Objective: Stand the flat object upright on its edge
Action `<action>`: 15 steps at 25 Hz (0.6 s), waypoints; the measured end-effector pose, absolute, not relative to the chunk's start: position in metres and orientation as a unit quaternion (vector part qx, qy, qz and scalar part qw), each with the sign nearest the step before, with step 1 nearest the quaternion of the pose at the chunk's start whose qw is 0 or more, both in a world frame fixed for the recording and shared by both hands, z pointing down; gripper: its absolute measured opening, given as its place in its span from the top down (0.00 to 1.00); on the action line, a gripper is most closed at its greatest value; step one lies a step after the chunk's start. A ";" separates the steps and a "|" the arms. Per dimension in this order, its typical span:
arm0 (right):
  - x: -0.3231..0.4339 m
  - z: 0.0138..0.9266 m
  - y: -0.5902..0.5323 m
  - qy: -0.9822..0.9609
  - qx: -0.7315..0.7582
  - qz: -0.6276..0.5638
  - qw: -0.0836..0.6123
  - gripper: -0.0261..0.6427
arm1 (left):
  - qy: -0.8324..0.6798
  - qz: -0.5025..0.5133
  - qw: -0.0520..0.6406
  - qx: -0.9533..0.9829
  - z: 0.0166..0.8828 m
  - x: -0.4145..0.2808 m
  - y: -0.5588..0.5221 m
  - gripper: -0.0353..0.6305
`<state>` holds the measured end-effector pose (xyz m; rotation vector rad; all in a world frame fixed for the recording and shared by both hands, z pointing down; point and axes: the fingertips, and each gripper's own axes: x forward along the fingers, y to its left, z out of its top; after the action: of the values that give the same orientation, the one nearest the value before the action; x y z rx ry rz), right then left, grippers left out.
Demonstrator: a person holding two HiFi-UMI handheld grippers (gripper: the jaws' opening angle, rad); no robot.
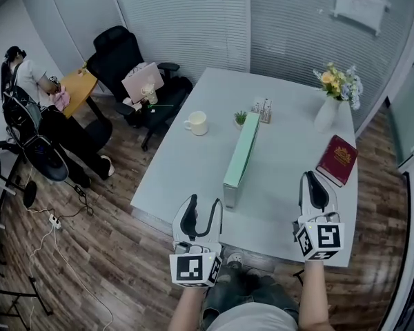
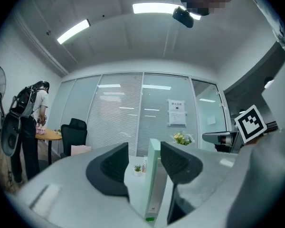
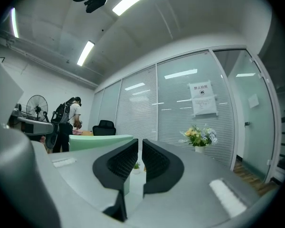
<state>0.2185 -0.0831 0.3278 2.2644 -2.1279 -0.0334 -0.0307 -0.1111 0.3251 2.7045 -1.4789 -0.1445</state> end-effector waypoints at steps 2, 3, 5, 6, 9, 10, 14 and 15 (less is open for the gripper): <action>0.218 0.322 -0.079 -0.686 0.727 -0.014 0.006 0.89 | -0.496 -0.049 0.020 0.867 0.317 -0.035 -0.111 0.64; 0.217 0.319 -0.078 -0.687 0.727 -0.018 0.001 0.90 | -0.505 -0.050 0.014 0.861 0.312 -0.038 -0.111 0.64; 0.216 0.314 -0.075 -0.688 0.726 -0.028 -0.002 0.90 | -0.523 -0.049 0.005 0.851 0.304 -0.043 -0.111 0.66; 0.215 0.312 -0.073 -0.687 0.726 -0.031 -0.003 0.91 | -0.530 -0.048 0.002 0.846 0.301 -0.046 -0.112 0.69; 0.213 0.307 -0.068 -0.688 0.725 -0.034 -0.009 0.92 | -0.548 -0.046 -0.003 0.835 0.297 -0.053 -0.112 0.79; 0.213 0.306 -0.067 -0.687 0.725 -0.034 -0.010 0.93 | -0.550 -0.047 -0.003 0.834 0.296 -0.054 -0.113 0.81; 0.208 0.301 -0.064 -0.689 0.724 -0.036 -0.013 0.93 | -0.560 -0.050 -0.001 0.827 0.291 -0.062 -0.114 0.87; 0.207 0.299 -0.063 -0.689 0.723 -0.037 -0.014 0.93 | -0.563 -0.050 0.000 0.825 0.290 -0.064 -0.115 0.90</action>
<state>0.2070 -0.0635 0.2995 2.2922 -2.1850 -0.1176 -0.0644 -0.1146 0.2899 2.5913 -1.7707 -0.1561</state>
